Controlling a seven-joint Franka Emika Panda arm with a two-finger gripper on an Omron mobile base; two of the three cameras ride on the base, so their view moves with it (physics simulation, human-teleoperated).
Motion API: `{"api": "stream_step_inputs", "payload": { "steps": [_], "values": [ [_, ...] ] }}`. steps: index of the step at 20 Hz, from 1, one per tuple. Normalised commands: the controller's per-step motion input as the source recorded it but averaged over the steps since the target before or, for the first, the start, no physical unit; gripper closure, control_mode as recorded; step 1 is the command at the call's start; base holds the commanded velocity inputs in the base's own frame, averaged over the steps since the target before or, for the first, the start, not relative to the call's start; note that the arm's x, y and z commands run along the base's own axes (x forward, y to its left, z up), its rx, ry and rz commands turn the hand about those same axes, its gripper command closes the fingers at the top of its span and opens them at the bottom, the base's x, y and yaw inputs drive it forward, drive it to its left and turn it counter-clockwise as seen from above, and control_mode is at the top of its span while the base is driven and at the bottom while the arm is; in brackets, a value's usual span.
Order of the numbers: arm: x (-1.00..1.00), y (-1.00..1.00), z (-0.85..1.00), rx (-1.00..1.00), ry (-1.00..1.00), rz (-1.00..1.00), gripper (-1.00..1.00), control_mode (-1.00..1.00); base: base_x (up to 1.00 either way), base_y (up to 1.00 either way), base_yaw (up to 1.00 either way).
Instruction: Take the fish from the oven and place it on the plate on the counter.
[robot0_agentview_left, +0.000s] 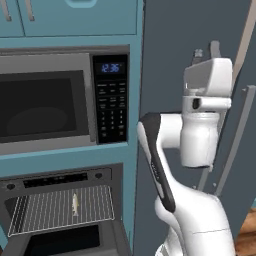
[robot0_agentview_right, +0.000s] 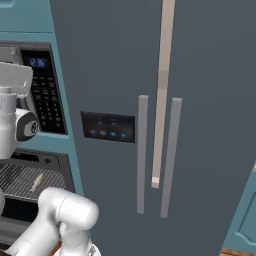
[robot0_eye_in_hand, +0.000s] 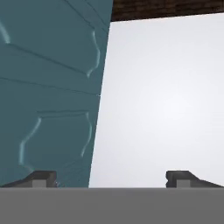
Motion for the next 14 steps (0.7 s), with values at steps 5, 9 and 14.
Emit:
{"api": "stream_step_inputs", "payload": {
  "steps": [5, 9, 14],
  "values": [
    [-1.0, 0.03, 0.69, -0.02, 0.06, -0.12, -1.0, -1.0, 0.0, 0.0, 0.0],
    [-1.0, 0.24, 0.77, 0.0, 0.4, 0.02, -1.0, -1.0, 0.0, 0.0, 0.0],
    [-1.0, 0.6, 0.36, 0.02, 0.62, 0.26, -1.0, -1.0, 0.0, 0.0, 0.0]
  ]
}}
